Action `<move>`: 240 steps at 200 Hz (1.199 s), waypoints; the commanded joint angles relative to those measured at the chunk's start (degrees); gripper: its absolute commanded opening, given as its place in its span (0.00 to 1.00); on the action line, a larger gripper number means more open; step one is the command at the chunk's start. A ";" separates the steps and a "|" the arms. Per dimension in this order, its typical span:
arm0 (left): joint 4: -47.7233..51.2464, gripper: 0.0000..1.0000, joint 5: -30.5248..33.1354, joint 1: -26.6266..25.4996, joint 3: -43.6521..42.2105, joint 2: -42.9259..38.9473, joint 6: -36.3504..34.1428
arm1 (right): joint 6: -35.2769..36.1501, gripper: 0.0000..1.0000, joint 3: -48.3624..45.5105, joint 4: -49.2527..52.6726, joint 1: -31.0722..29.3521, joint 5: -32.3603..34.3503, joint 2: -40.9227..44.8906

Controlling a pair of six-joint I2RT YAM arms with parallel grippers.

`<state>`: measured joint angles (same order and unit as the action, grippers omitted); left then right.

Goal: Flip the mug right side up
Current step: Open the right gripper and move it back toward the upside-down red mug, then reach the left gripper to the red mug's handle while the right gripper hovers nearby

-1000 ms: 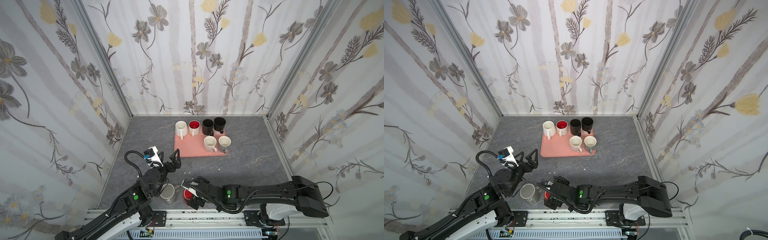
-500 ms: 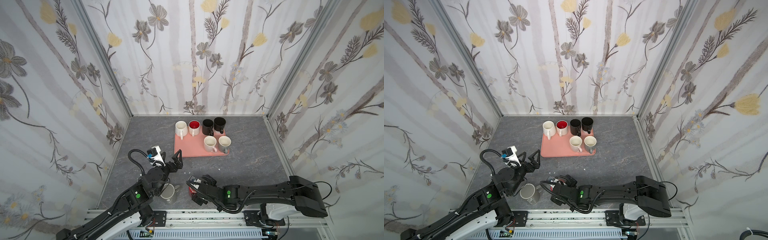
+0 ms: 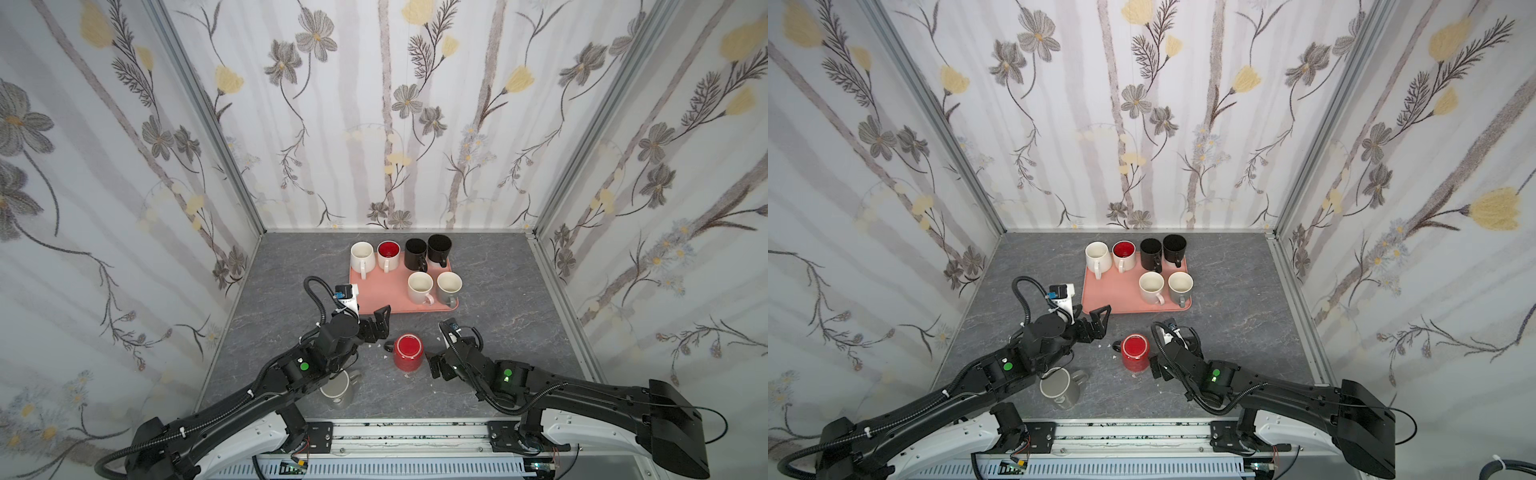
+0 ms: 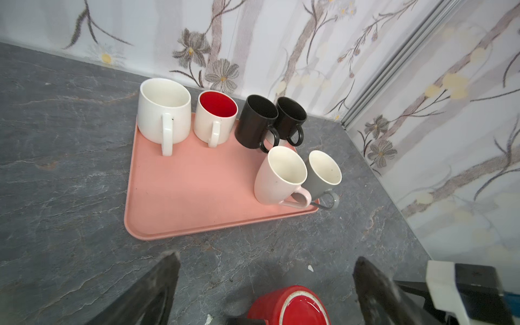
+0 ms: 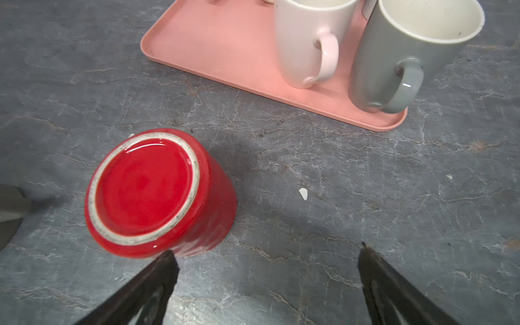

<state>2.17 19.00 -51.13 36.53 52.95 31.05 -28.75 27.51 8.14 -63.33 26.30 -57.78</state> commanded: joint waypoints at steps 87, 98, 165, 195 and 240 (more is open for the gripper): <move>9.19 0.75 -12.66 7.06 6.80 25.56 -3.54 | 0.45 0.97 0.10 -3.31 3.21 -8.62 3.98; 8.27 0.76 -13.53 6.93 6.86 26.59 -3.82 | 0.46 0.98 0.01 -3.37 3.30 -8.57 4.40; 9.53 0.70 -14.85 3.46 5.54 30.48 -3.37 | 1.84 0.99 0.00 -3.02 5.39 -6.97 6.80; 10.77 0.69 -15.87 1.06 4.48 28.71 -2.56 | 2.63 0.99 0.35 -3.18 6.68 -7.06 6.98; 14.53 0.66 -18.57 -4.49 3.69 25.18 -0.30 | 2.75 1.00 -0.27 -4.17 7.69 -7.67 7.39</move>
<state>13.58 2.02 -53.95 40.60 80.03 28.62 -26.46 27.35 6.55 -55.88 18.37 -50.87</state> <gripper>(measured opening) 0.668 0.997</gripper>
